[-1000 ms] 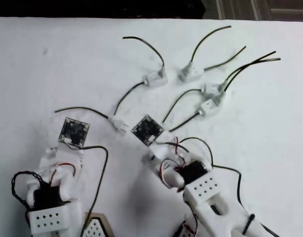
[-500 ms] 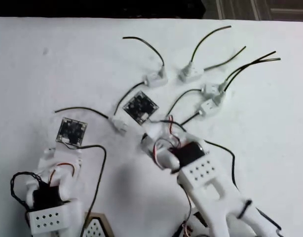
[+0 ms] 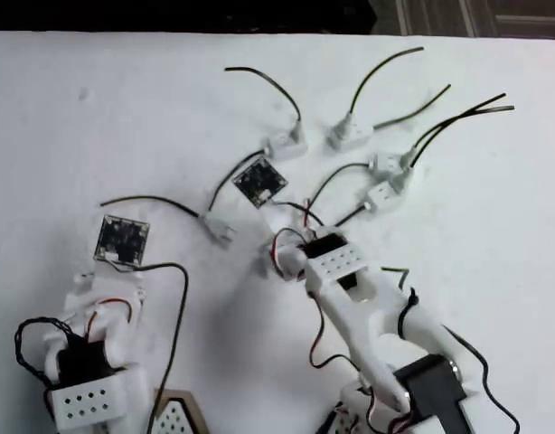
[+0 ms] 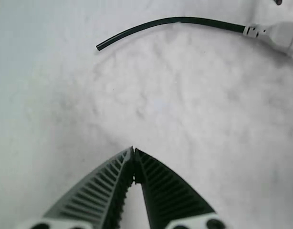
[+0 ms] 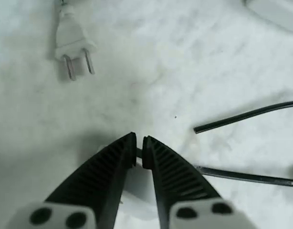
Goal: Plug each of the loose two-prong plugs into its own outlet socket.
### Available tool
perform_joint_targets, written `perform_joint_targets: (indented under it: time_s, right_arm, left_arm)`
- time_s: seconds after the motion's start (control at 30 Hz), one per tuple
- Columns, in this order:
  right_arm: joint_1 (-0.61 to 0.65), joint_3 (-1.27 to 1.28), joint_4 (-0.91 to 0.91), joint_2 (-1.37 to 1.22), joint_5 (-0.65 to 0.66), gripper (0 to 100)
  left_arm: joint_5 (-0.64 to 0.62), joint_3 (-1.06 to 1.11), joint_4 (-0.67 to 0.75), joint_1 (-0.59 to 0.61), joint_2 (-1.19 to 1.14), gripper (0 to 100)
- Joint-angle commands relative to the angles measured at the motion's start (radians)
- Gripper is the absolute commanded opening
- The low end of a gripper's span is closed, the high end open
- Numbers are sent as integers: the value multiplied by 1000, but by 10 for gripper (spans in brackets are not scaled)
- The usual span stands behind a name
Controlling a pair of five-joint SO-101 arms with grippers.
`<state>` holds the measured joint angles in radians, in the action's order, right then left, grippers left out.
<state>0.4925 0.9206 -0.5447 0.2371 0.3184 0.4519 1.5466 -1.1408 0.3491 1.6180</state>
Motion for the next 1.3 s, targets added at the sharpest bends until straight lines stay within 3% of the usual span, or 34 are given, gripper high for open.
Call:
perform_joint_targets:
  time_s: [0.0, 0.17, 0.53, 0.83, 0.93, 1.03, 1.13, 1.27]
  right_arm:
    - [4, 15, -137, 87, 18, 15]
    - [62, 118, -311, 289, 97, 17]
    - [61, 327, -458, 562, 163, 17]
    - [-1, 322, -650, 811, 212, 17]
    - [-77, 322, -690, 944, 242, 22]
    - [-142, 315, -687, 1044, 218, 78]
    - [-156, 279, -693, 1066, 74, 182]
    - [-153, 256, -651, 995, -11, 173]
  left_arm:
    - [-12, -23, 21, 10, 5, 24]
    - [-12, -23, 21, 10, 5, 24]
    - [-12, -20, 21, 10, 5, 24]
    - [-12, -20, 21, 10, 5, 24]
    - [-12, -20, 21, 10, 5, 24]
    - [-12, -20, 21, 10, 5, 24]
    - [-12, -20, 21, 10, 5, 24]
    - [-12, -20, 21, 10, 5, 24]
